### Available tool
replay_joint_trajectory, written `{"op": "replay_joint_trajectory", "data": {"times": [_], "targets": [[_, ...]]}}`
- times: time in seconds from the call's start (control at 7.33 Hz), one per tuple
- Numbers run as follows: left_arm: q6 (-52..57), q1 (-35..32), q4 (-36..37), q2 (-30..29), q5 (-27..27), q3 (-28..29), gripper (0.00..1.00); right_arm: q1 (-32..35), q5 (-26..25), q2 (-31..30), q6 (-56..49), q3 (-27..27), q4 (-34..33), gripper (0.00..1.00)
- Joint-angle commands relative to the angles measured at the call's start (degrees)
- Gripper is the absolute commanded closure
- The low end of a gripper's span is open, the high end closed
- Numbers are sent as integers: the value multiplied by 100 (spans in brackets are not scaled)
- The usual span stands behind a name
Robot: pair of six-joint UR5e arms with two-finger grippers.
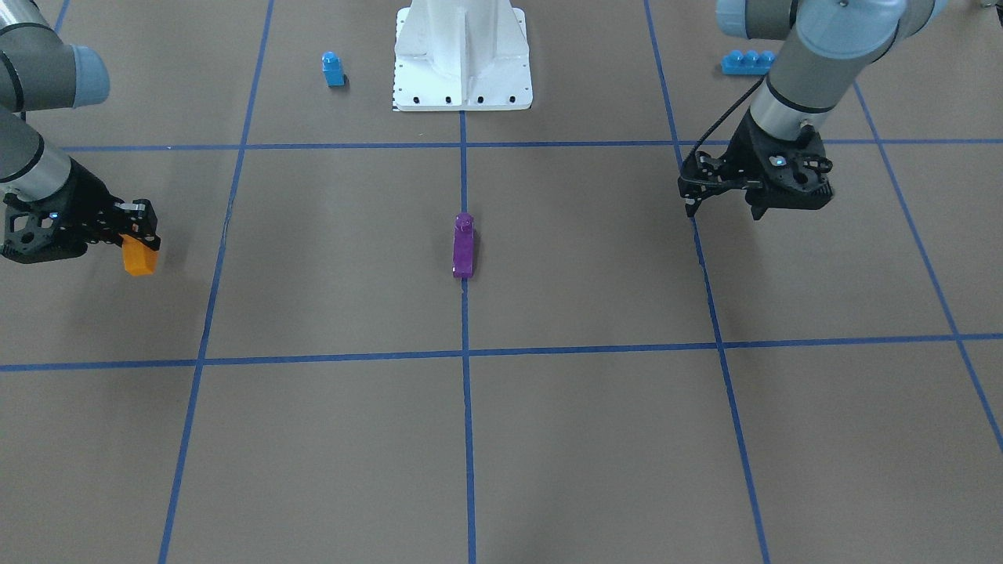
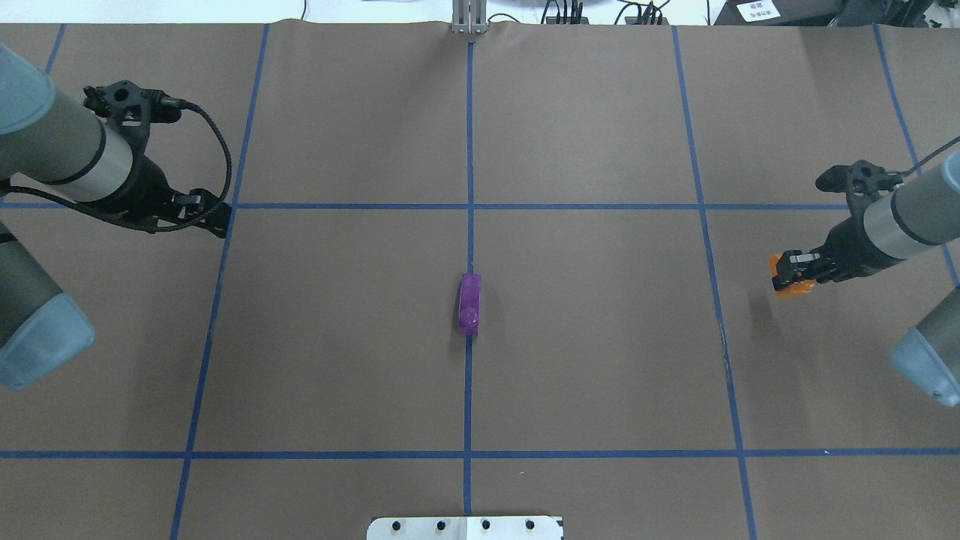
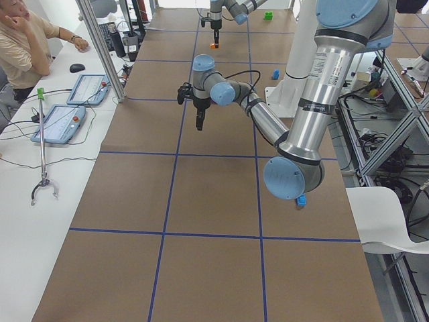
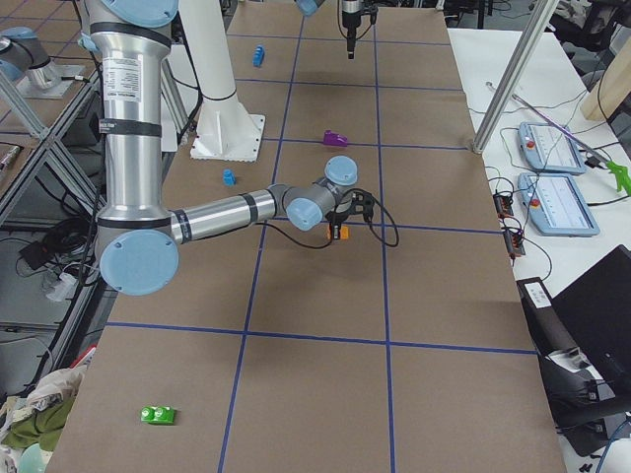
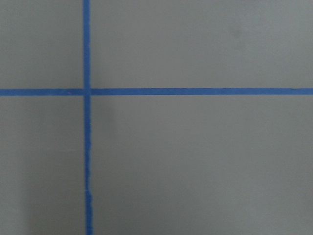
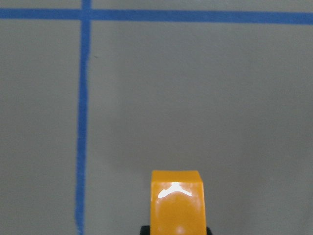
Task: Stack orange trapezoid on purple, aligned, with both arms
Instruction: 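Close the right gripper on the orange trapezoid block and lift it, then carry the orange block with the right gripper over the purple block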
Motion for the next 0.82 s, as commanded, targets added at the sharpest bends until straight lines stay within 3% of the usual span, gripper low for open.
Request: {"op": "replay_joint_trajectory", "data": {"times": [0.0, 0.27, 0.41, 0.68], "targets": [[294, -308, 10, 659, 18, -148, 0, -724, -424, 1184, 1133, 35, -587, 100], [855, -607, -43, 1065, -34, -166, 0, -1278, -654, 2799, 1784, 26, -2218, 100], [857, -625, -25, 1066, -95, -140, 0, -1716, -1204, 3286, 2040, -44, -2539, 100], [857, -704, 1, 1066, -105, -35, 0, -2045, -1350, 3815, 2470, -393, -2595, 100]]}}
